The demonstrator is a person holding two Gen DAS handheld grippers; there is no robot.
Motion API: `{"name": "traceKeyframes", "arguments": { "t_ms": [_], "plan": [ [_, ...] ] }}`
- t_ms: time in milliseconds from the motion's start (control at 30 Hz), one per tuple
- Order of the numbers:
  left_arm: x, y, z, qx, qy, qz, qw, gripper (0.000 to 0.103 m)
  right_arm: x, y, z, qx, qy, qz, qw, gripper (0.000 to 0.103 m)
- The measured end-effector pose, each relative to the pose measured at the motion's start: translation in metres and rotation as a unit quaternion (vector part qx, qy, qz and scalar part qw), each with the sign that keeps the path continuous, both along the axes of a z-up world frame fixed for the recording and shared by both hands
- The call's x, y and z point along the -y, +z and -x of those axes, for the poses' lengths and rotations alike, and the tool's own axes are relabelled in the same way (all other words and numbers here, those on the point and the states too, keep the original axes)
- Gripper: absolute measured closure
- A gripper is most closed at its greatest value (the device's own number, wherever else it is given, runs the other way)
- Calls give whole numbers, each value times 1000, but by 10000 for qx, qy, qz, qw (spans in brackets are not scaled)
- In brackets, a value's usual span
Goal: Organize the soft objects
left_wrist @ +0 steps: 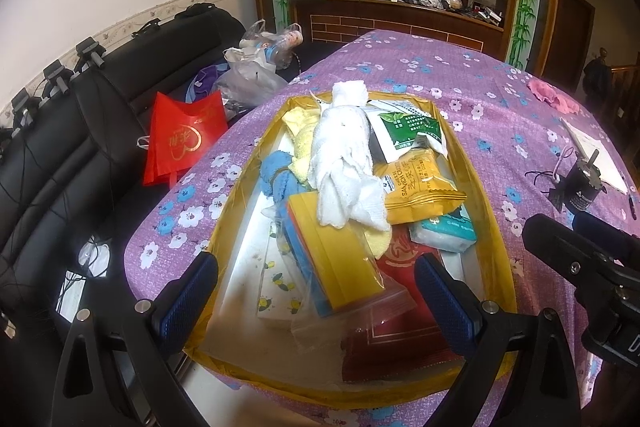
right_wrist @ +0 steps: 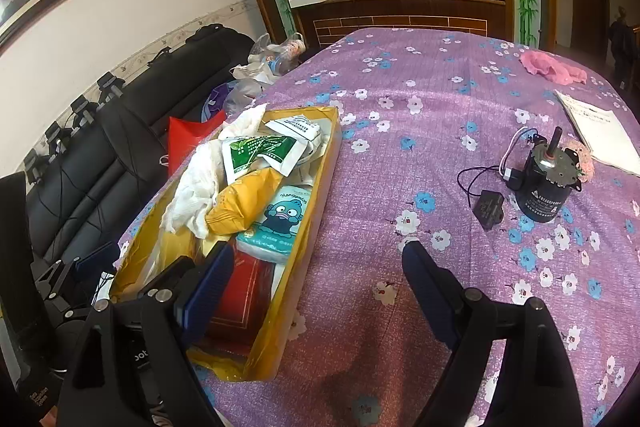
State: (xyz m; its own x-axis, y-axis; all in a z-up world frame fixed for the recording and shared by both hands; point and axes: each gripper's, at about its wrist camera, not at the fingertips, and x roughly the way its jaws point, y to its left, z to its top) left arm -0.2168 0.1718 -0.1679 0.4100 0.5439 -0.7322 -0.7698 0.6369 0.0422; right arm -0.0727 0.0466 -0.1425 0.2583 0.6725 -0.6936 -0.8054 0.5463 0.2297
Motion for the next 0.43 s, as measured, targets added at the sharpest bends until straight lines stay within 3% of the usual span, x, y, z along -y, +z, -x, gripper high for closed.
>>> {"name": "traceKeyframes", "arguments": {
  "t_ms": [433],
  "plan": [
    [3,1,2,-2,-22,-139,9999,3,1,3,1,-8,-31,0,10000,18]
  ]
}}
